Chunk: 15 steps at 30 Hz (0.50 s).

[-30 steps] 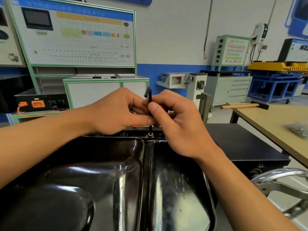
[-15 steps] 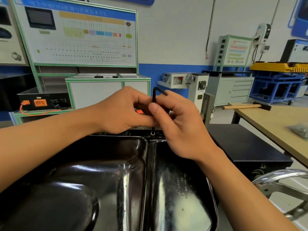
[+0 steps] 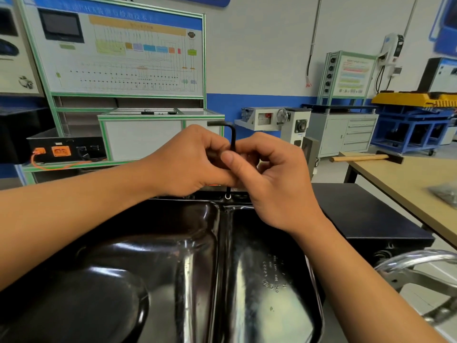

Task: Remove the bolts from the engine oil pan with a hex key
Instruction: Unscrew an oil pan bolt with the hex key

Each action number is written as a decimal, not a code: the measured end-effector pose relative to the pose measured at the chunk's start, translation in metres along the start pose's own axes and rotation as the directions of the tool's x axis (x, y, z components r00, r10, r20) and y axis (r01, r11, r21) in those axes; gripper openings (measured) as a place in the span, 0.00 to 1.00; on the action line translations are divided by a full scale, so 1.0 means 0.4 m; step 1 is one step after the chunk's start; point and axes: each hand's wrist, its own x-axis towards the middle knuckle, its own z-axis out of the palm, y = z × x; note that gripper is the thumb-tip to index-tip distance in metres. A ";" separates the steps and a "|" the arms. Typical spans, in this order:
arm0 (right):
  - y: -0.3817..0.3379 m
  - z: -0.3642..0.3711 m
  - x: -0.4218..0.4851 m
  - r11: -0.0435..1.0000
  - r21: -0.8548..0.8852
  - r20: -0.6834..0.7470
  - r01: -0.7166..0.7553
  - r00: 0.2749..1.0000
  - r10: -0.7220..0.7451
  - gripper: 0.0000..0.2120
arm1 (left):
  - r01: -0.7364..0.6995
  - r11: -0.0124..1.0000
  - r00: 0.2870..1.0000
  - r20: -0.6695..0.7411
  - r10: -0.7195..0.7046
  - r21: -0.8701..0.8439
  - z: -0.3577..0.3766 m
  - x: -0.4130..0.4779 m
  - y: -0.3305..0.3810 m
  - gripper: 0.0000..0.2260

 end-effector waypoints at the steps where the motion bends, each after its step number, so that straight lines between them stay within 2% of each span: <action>1: -0.001 0.000 0.000 1.000 -0.010 0.031 0.001 1.000 -0.001 0.05 | -0.014 1.000 1.000 0.014 0.014 -0.009 -0.004 -0.001 0.000 0.07; 4: -0.004 -0.001 -0.001 0.999 -0.040 0.102 0.027 0.995 -0.023 0.07 | -0.053 0.995 0.987 0.148 0.065 -0.080 -0.017 -0.016 0.000 0.06; 8: -0.005 -0.004 0.000 0.998 -0.059 0.150 0.036 0.988 -0.027 0.06 | -0.044 0.995 0.993 0.109 0.054 -0.091 -0.019 -0.014 0.000 0.04; 9: -0.003 -0.004 0.000 0.998 -0.052 0.145 0.026 0.989 -0.019 0.05 | -0.039 0.995 0.994 0.098 0.048 -0.091 -0.016 -0.011 0.000 0.04; 11: -0.001 -0.005 -0.002 0.999 -0.033 0.117 0.012 0.993 -0.008 0.02 | -0.046 0.997 0.996 0.080 0.050 -0.057 -0.012 -0.005 -0.002 0.10; 12: -0.001 -0.004 -0.003 1.000 -0.026 0.089 0.004 0.996 -0.001 0.04 | -0.052 0.998 0.996 0.076 0.055 -0.039 -0.009 -0.003 -0.004 0.13; 15: 0.001 0.000 -0.005 1.000 -0.008 -0.016 0.000 1.000 0.000 0.06 | -0.064 0.998 0.996 0.055 0.065 -0.019 0.000 -0.002 -0.005 0.10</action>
